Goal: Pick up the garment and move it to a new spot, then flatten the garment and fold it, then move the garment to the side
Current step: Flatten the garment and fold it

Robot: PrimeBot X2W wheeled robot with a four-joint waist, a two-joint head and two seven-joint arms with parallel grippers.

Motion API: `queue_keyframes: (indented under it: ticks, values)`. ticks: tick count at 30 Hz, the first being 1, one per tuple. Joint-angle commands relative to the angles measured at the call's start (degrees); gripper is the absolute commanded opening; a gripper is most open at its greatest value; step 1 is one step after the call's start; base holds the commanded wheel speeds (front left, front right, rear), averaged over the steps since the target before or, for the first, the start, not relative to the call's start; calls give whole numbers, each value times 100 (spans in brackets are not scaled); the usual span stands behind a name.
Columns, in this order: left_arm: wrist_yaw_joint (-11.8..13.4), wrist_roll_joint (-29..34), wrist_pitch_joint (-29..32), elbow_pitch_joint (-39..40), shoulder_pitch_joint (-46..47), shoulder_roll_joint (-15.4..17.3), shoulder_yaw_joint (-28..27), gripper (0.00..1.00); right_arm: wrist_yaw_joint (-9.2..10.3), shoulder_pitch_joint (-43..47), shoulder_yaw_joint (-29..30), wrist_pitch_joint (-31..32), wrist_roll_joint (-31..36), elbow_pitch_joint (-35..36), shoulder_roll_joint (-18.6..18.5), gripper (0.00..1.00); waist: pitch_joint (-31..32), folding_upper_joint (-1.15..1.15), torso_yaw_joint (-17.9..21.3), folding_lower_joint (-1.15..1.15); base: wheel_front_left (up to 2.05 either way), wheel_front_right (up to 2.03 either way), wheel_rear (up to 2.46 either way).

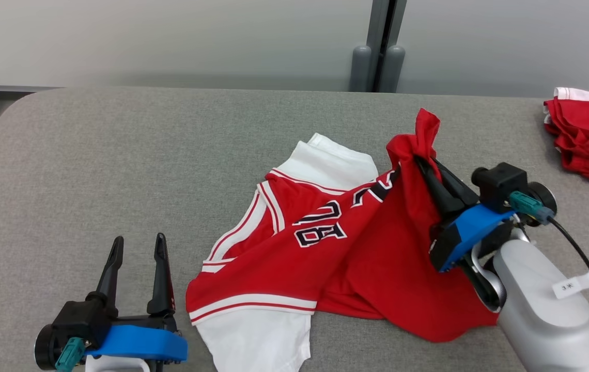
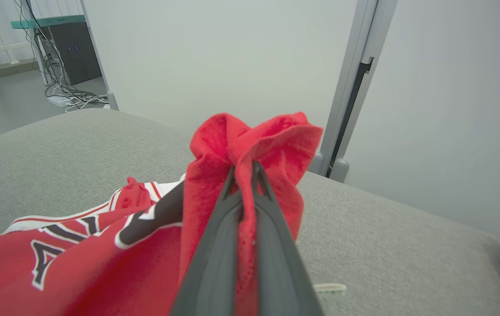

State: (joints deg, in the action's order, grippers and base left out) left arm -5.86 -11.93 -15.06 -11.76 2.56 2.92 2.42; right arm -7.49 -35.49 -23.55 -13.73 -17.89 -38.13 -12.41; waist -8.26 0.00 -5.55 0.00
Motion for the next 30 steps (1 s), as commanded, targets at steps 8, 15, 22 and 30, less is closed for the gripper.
queue_keyframes:
  ticks: [8, 15, 22, 30]
  values:
    - [-15, 41, -14, 1, -20, -4, -51, 100, -1, 702, 222, -52, -516, 288, -208, 100, -13, 0, 238, 0, 0, 0, 0]
    - [-36, 92, -14, -9, 36, -4, -58, 100, -1, 908, 741, -130, -411, 232, -195, 100, 38, 0, 360, 0, 0, 0, 0]
    - [-49, 113, -14, 3, -123, -3, -105, 100, -2, 1697, 1609, -150, -144, 1077, -155, 100, 178, 0, 489, 0, 0, 0, 0]
    - [-56, 140, -14, 2, -296, -4, -150, 100, -2, 3019, 2186, -152, 194, 2428, 294, 100, 381, 0, 568, 0, 0, 0, 0]
